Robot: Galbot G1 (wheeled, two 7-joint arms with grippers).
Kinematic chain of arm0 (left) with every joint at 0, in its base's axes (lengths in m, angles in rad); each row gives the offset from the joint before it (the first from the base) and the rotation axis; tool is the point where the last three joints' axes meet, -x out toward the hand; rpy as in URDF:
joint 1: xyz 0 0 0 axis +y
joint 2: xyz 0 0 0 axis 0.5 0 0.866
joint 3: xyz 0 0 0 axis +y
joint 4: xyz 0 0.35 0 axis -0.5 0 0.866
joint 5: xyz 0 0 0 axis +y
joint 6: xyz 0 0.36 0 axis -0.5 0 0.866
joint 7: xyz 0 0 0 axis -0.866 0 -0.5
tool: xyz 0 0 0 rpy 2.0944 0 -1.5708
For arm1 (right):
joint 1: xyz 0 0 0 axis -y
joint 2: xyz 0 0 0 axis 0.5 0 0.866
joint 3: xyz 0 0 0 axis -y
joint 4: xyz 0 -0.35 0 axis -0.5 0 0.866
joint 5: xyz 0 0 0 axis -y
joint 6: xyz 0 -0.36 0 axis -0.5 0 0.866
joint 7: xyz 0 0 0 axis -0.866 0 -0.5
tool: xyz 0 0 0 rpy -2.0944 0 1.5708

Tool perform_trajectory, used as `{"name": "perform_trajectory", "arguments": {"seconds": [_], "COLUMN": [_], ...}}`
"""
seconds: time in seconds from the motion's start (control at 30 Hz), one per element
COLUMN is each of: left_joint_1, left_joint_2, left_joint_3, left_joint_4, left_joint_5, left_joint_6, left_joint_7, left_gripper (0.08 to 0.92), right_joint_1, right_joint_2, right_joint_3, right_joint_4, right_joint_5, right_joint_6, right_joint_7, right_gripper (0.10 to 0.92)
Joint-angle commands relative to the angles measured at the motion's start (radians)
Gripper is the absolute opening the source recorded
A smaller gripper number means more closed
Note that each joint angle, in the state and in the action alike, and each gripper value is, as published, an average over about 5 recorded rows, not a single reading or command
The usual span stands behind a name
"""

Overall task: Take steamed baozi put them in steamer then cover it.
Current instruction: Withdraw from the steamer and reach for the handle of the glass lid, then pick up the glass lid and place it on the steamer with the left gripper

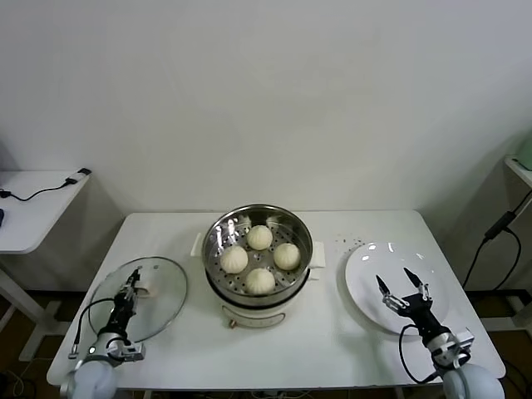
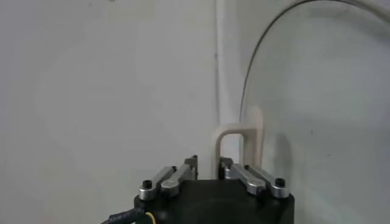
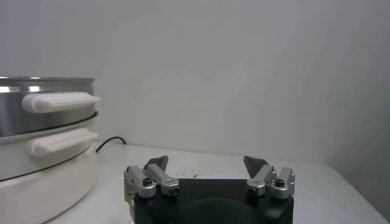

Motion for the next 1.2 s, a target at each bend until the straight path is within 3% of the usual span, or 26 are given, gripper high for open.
{"name": "perform_trajectory", "arguments": {"seconds": [0.03, 0.17, 0.3, 0.53, 0.7, 0.8, 1.0, 1.2], "left_joint_1": [0.009, 0.056, 0.146, 0.337, 0.381, 0.356, 0.230, 0.002], "left_joint_2": [0.017, 0.038, 0.071, 0.155, 0.218, 0.284, 0.403, 0.406], "left_joint_3": [0.009, 0.008, -0.009, -0.022, 0.026, 0.101, 0.297, 0.573], "left_joint_4": [-0.033, -0.137, -0.305, -0.654, -0.830, -0.898, -0.908, -0.903], "left_joint_5": [-0.051, -0.099, -0.158, -0.214, -0.227, -0.223, -0.227, -0.190], "left_joint_6": [-0.008, 0.018, 0.095, 0.346, 0.543, 0.664, 0.856, 0.993], "left_joint_7": [0.000, 0.019, 0.057, 0.128, 0.174, 0.221, 0.289, 0.403], "left_gripper": [0.256, 0.159, 0.147, 0.147, 0.147, 0.147, 0.147, 0.147], "right_joint_1": [0.002, 0.003, 0.008, 0.028, 0.053, 0.074, 0.121, 0.170], "right_joint_2": [0.004, 0.001, -0.003, -0.011, -0.022, -0.034, -0.056, -0.062], "right_joint_3": [-0.001, 0.003, 0.008, 0.007, -0.005, -0.019, -0.051, -0.083], "right_joint_4": [-0.009, -0.013, -0.021, -0.042, -0.062, -0.077, -0.106, -0.146], "right_joint_5": [-0.019, -0.019, -0.019, -0.026, -0.036, -0.046, -0.062, -0.084], "right_joint_6": [0.005, 0.007, 0.010, 0.012, 0.012, 0.013, 0.011, 0.011], "right_joint_7": [-0.005, -0.007, -0.009, -0.010, -0.008, -0.004, 0.007, 0.013], "right_gripper": [0.823, 0.823, 0.823, 0.823, 0.823, 0.823, 0.823, 0.823]}}
